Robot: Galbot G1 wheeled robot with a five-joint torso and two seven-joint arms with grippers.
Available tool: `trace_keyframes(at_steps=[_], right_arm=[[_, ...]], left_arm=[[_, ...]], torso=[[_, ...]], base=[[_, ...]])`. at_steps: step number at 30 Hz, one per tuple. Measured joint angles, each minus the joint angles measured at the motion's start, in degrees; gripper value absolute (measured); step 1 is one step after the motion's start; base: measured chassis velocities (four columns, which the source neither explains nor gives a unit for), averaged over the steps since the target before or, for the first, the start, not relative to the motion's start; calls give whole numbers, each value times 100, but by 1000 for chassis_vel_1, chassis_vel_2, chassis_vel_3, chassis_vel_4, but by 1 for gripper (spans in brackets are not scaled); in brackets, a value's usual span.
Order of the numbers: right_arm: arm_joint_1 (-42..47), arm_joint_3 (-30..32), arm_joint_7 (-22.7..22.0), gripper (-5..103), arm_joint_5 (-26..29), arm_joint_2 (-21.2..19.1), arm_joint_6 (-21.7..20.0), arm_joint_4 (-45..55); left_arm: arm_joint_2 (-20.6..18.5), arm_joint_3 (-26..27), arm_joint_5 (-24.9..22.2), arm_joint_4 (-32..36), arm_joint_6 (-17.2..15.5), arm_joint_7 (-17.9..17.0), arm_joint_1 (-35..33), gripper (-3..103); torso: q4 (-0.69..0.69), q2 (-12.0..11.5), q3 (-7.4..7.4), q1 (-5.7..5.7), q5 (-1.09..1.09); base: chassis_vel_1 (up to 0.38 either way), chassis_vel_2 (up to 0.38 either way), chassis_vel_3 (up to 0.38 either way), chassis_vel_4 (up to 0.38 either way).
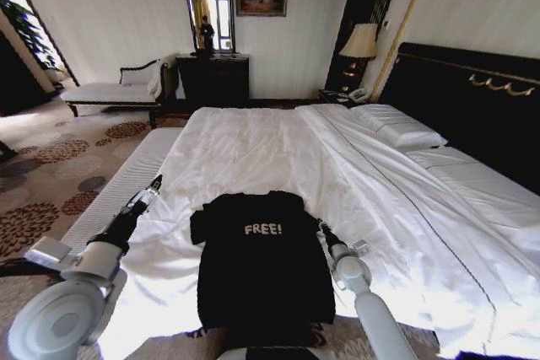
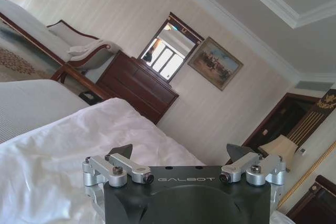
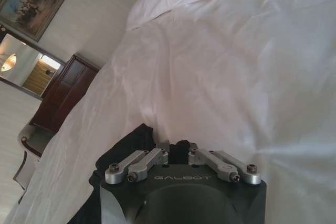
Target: Fold the clothes on the bed.
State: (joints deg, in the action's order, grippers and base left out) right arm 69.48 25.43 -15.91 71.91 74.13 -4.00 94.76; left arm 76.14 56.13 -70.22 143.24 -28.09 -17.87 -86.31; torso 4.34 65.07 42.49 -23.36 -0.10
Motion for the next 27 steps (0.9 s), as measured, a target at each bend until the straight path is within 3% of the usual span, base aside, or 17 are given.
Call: trace_keyframes(at_steps=[4, 5, 9, 11, 16, 25, 27], right_arm=[[-35, -182, 400, 3, -345, -24, 209, 20], [-35, -182, 400, 3, -345, -24, 209, 20], [-10, -598, 1316, 3, -1126, -83, 680, 12], [-9, -640, 1385, 3, -1183, -86, 712, 7], [-82, -1554, 2296, 3, -2307, -113, 1274, -453], [-51, -2364, 2437, 2, -3602, -104, 1536, -950], [-8, -2434, 2411, 10, -3774, -78, 1612, -954]], left_arm=[[5, 40, 5, 0, 0, -11, -43, 100], [5, 40, 5, 0, 0, -11, -43, 100], [39, 34, 37, -1, -6, -20, -71, 100], [43, 30, 43, -1, -7, -20, -73, 100], [70, 5, 124, -1, -13, -20, -106, 100], [103, -47, 208, -1, -14, -20, -119, 100], [131, -89, 269, -1, -14, -20, -121, 100]], torso=[[-1, 0, 0, 0, 0], [-1, 0, 0, 0, 0], [0, 0, 0, 0, -1], [0, 0, 0, 0, 0], [-2, 0, 0, 0, 0], [0, 0, 0, 1, 0], [0, 0, 0, 1, -1]], base=[[0, 0, 0, 0], [0, 0, 0, 0], [0, 0, 0, 0], [0, 0, 0, 0], [0, 0, 0, 0], [0, 0, 0, 0], [0, 0, 0, 0]])
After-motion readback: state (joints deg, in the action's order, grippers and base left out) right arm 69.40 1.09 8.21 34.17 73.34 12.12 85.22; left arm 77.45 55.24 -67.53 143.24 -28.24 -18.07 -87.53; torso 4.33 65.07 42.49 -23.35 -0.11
